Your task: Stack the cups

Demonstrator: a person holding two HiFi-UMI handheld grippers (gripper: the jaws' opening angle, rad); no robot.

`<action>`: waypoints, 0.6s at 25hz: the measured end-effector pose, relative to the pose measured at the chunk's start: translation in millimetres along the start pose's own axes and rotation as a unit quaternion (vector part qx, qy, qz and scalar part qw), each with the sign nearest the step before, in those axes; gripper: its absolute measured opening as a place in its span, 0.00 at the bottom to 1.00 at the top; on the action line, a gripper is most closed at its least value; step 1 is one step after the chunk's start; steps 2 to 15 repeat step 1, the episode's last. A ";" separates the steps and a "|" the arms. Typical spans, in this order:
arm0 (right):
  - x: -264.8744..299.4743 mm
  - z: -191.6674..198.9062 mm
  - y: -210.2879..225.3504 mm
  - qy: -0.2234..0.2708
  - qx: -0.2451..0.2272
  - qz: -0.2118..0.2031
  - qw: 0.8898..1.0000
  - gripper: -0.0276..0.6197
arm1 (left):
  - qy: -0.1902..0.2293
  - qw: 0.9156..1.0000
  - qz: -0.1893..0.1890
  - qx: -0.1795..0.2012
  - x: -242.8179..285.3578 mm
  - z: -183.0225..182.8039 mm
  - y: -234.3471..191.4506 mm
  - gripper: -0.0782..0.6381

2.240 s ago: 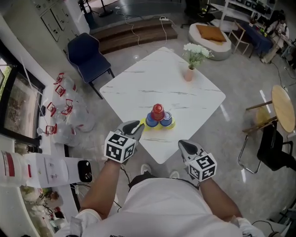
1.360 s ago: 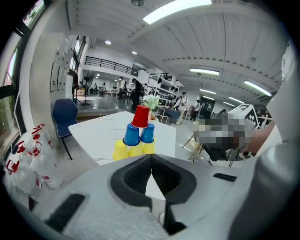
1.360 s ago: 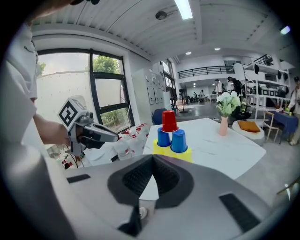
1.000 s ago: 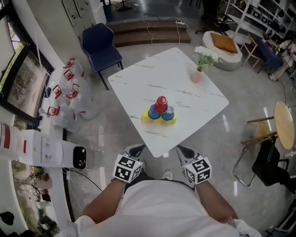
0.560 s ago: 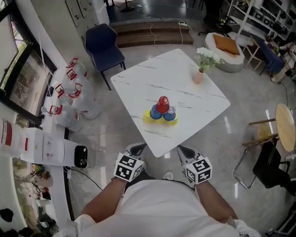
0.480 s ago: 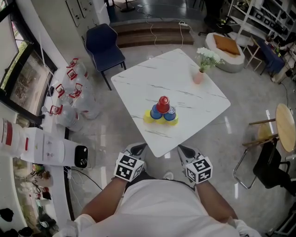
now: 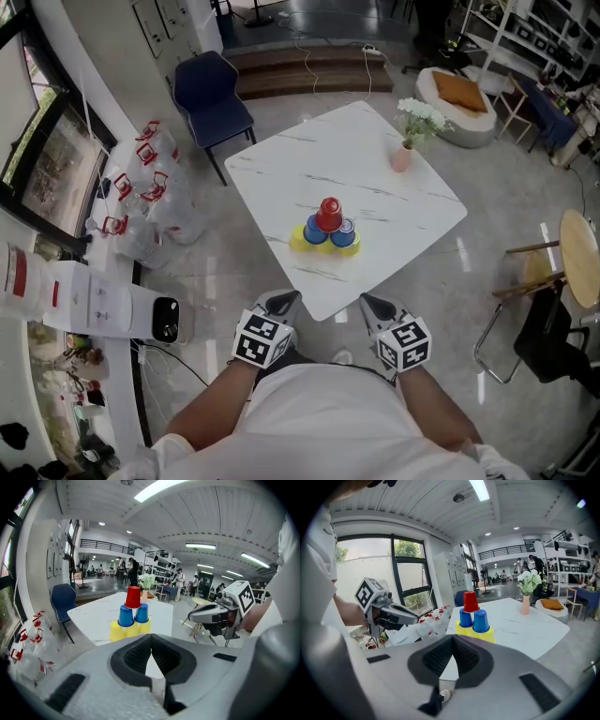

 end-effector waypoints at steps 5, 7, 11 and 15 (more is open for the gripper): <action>0.1 0.4 1.1 0.000 0.001 -0.001 1.000 0.05 | 0.000 1.000 0.000 0.000 1.1 -0.4 0.2 0.12; 0.1 0.4 1.1 0.000 0.001 -0.001 1.000 0.05 | 0.000 1.000 0.000 0.000 1.1 -0.4 0.2 0.12; 0.1 0.4 1.1 0.000 0.001 -0.001 1.000 0.05 | 0.000 1.000 0.000 0.000 1.1 -0.4 0.2 0.12; 0.1 0.4 1.1 0.000 0.001 -0.001 1.000 0.05 | 0.000 1.000 0.000 0.000 1.1 -0.4 0.2 0.12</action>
Point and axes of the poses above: the fingertips, and each gripper's own axes: x forward along the fingers, y to its right, z out of its underside, the point moved 4 cm from there along -x, backward along the fingers, and after that the axes turned 14 degrees about -x, right-handed, at the moved point
